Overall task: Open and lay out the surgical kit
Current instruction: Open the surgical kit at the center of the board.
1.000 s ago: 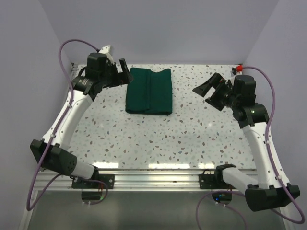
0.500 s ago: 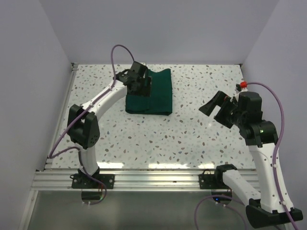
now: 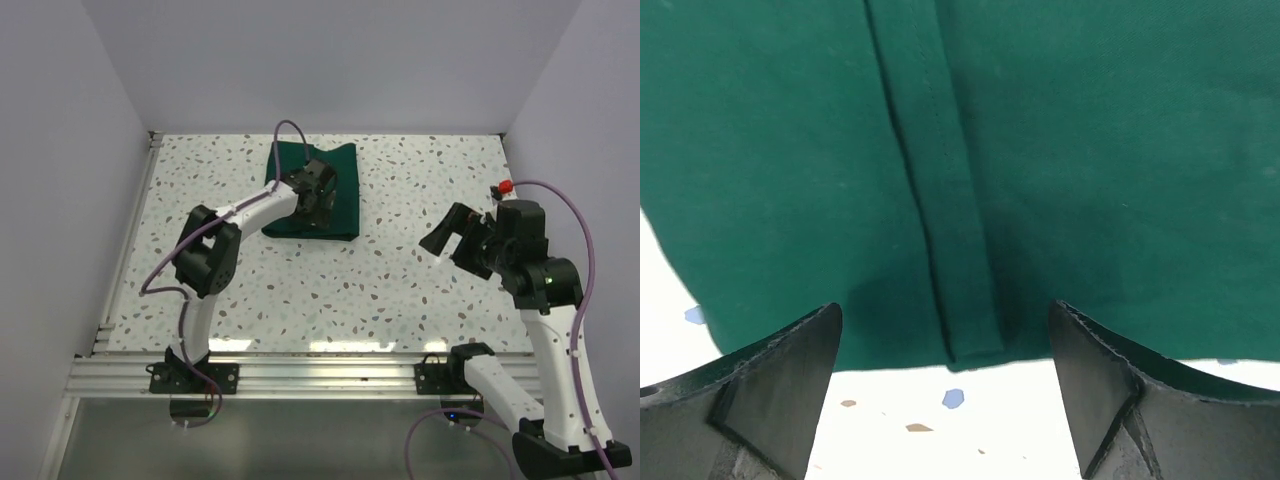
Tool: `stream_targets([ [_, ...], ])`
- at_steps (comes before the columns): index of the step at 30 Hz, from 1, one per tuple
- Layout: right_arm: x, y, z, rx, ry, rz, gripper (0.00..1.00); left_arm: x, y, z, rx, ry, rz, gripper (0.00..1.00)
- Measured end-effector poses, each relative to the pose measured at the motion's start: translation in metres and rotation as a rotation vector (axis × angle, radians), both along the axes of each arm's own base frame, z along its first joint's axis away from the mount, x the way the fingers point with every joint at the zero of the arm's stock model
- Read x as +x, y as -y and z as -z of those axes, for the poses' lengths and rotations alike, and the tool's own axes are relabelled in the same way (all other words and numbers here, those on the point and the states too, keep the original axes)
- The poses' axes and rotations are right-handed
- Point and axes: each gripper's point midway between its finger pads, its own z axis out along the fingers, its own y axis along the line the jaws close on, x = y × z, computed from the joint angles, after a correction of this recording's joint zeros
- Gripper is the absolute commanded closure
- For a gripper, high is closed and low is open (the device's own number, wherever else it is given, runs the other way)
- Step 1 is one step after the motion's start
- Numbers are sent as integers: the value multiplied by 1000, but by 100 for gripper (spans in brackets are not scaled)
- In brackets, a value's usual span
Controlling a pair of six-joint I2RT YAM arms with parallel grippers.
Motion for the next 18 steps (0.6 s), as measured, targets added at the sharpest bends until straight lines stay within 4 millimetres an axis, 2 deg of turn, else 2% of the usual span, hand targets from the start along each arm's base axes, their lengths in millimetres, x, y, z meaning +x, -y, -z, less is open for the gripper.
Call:
stream_targets([
  [5, -5, 2, 0, -13, 1, -1, 1, -1, -5, 25, 54, -31, -13, 19],
  [8, -4, 3, 1, -19, 0, 2, 1, 1, -8, 31, 72, -33, -27, 29],
  [14, -1, 5, 3, -27, -9, 10, 1, 12, -5, 18, 74, 1, -42, 47],
  [17, 3, 4, 7, -28, -16, 10, 1, 23, 0, 4, 65, 40, -45, 72],
  [18, 4, 4, 8, -28, -19, 10, 1, 27, 1, -2, 62, 53, -46, 77],
])
